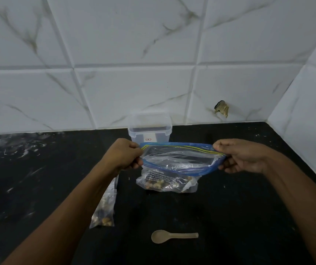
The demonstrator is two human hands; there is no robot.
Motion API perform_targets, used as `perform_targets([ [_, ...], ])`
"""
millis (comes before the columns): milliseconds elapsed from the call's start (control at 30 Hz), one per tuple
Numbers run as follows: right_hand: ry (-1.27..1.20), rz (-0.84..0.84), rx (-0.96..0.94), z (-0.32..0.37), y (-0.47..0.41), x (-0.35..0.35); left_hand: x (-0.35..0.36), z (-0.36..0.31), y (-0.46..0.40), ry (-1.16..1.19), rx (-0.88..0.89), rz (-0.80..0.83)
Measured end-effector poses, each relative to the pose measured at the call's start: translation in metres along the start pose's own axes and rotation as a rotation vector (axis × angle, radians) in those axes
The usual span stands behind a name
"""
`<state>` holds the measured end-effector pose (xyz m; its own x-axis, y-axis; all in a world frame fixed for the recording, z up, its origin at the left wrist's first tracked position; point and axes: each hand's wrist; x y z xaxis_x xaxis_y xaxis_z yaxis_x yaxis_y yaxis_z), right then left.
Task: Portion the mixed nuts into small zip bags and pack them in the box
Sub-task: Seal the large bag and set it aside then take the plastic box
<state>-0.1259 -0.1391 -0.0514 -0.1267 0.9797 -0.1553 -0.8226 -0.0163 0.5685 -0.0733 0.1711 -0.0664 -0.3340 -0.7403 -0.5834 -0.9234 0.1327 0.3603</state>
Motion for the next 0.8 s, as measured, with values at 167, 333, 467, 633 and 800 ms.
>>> perform_targets([
  [167, -0.132, 0.169, -0.047, -0.004, 0.004, -0.011, -0.005, 0.003, -0.001, -0.006, -0.024, -0.023],
  [333, 0.156, 0.087, -0.011, -0.008, 0.005, -0.006, -0.006, 0.001, -0.002, -0.022, -0.033, -0.014],
  [467, 0.311, -0.076, -0.066, -0.005, 0.002, 0.001, -0.004, 0.001, -0.003, -0.018, -0.036, -0.013],
  [633, -0.161, -0.029, -0.110, -0.006, 0.002, 0.001, -0.006, 0.004, -0.002, 0.021, -0.057, -0.044],
  [800, -0.511, 0.185, -0.081, -0.012, 0.003, -0.006, -0.009, 0.008, -0.003, 0.061, -0.094, -0.021],
])
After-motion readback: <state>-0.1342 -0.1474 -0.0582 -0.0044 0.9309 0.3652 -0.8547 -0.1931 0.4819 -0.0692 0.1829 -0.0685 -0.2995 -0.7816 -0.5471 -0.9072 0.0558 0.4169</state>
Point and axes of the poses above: each hand's wrist, its own y-axis away from the middle knuckle, its own x-axis out of the palm, z = x × y, and after that the axes turned 7 degrees about -y, right-handed
